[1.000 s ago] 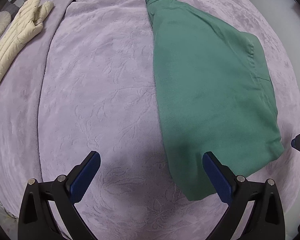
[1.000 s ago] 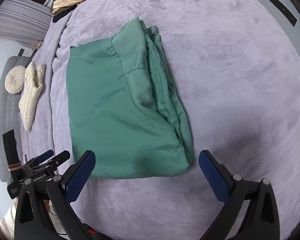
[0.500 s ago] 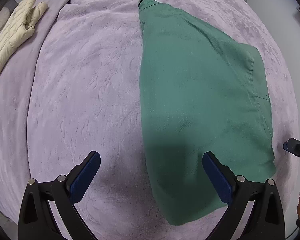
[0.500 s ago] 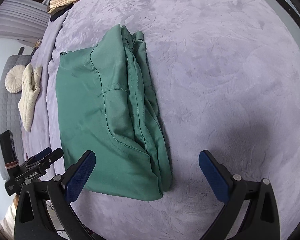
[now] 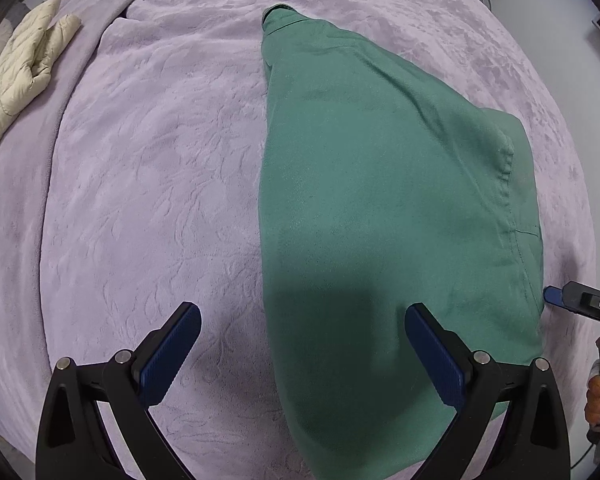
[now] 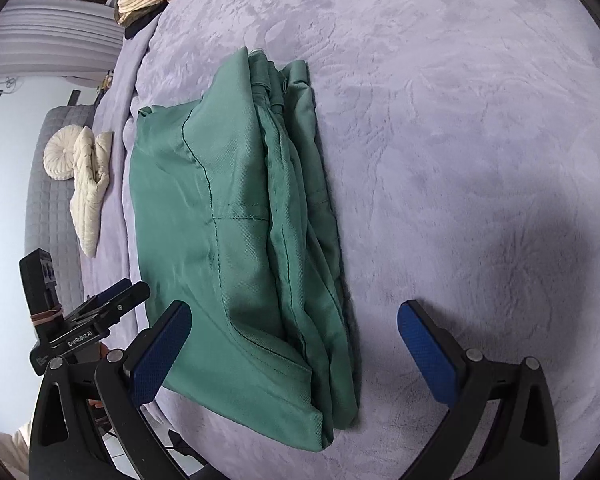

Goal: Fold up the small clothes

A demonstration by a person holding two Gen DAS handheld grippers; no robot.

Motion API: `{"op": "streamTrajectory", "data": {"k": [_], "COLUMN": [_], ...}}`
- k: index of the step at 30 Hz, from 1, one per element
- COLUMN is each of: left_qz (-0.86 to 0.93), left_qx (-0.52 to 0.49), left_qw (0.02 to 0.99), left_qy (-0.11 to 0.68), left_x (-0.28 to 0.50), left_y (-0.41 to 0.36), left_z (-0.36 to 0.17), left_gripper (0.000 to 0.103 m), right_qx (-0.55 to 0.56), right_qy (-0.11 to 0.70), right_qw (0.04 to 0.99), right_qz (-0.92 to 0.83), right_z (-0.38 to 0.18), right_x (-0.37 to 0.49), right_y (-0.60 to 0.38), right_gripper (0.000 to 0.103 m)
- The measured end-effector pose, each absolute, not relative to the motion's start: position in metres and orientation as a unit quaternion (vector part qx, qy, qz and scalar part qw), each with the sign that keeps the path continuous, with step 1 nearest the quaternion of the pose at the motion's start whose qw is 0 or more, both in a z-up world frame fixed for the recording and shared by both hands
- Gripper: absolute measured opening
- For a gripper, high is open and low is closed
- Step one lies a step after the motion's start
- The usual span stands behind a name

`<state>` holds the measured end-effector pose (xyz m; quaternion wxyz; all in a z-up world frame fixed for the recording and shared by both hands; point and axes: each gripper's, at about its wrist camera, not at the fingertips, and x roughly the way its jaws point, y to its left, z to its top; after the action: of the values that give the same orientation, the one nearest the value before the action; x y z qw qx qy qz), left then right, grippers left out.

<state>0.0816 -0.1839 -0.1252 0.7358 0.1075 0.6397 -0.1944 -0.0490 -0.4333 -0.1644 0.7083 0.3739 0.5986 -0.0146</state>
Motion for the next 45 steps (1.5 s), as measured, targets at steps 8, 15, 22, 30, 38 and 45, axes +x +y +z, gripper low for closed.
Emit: {"op": "streamTrajectory", "data": {"k": [8, 15, 22, 30, 38, 45], "left_qz": [-0.24, -0.29, -0.297, -0.282, -0.294, -0.319], "left_qx": [0.069, 0.036, 0.047, 0.042, 0.039, 0.016], "left_qw": [0.731, 0.689, 0.686, 0.694, 0.708, 0.703], "left_qy": [0.635, 0.663, 0.662, 0.661, 0.641, 0.636], "left_x": [0.102, 0.122, 0.116, 0.12, 0.12, 0.113], "left_y": [-0.176, -0.186, -0.221, -0.225, -0.206, -0.174], "left_z": [-0.124, -0.158, -0.176, -0.181, -0.151, -0.117], "left_gripper": [0.102, 0.102, 0.102, 0.096, 0.047, 0.044], "right_qx": [0.386, 0.394, 0.405, 0.425, 0.46, 0.483], "right_qy": [0.598, 0.592, 0.577, 0.572, 0.561, 0.528], "right_qw": [0.703, 0.7, 0.698, 0.691, 0.681, 0.688], "right_qz": [0.009, 0.061, 0.129, 0.12, 0.102, 0.117], "right_z": [-0.177, -0.196, -0.208, -0.218, -0.205, -0.168], "right_x": [-0.04, -0.02, 0.015, 0.03, 0.018, 0.01], "right_y": [-0.444, -0.445, -0.426, -0.41, -0.406, -0.377], "right_gripper": [0.103, 0.103, 0.103, 0.099, 0.025, 0.025]}}
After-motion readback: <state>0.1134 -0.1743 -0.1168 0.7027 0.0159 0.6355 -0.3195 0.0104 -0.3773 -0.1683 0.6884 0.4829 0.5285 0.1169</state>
